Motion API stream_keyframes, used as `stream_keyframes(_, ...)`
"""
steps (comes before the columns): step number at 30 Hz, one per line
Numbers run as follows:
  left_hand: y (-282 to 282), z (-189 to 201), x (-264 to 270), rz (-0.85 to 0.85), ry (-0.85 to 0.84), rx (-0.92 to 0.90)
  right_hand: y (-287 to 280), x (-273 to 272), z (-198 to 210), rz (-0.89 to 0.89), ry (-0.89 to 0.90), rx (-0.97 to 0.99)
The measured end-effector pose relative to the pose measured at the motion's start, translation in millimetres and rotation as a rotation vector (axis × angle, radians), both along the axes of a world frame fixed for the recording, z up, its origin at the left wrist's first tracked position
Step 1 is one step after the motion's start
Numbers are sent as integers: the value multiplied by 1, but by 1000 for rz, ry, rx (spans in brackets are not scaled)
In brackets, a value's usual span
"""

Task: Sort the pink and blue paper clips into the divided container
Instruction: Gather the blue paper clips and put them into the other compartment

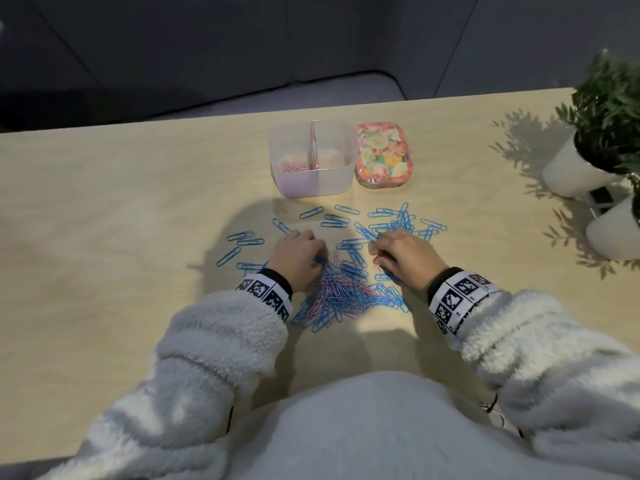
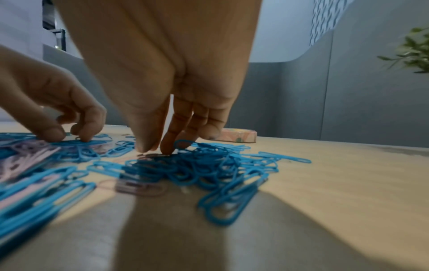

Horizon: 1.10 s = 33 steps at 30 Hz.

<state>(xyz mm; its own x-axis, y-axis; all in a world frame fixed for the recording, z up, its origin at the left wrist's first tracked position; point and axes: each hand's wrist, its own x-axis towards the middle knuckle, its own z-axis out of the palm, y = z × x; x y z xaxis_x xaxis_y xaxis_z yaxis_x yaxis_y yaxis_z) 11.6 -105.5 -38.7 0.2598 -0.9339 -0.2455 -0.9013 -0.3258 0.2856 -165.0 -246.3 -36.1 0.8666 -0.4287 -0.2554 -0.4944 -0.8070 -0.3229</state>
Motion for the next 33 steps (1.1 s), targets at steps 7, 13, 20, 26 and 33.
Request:
stream_keyframes(7,-17,9,-11,93,-44,-9,0,1,-3,-10,16,80)
stream_keyframes(13,-30,4,-27,142,-71,106,-16,-10,2,-304,-323,302)
stream_keyframes(20,-25,8,-22,157,66,5,-22,-35,15,-946,-558,952)
stream_keyframes(26,-28,18,-11,210,451,6,-1,-47,13,-441,-206,561)
stream_keyframes(33,-32,5,-22,-42,226,96,8,-53,2,-207,64,152)
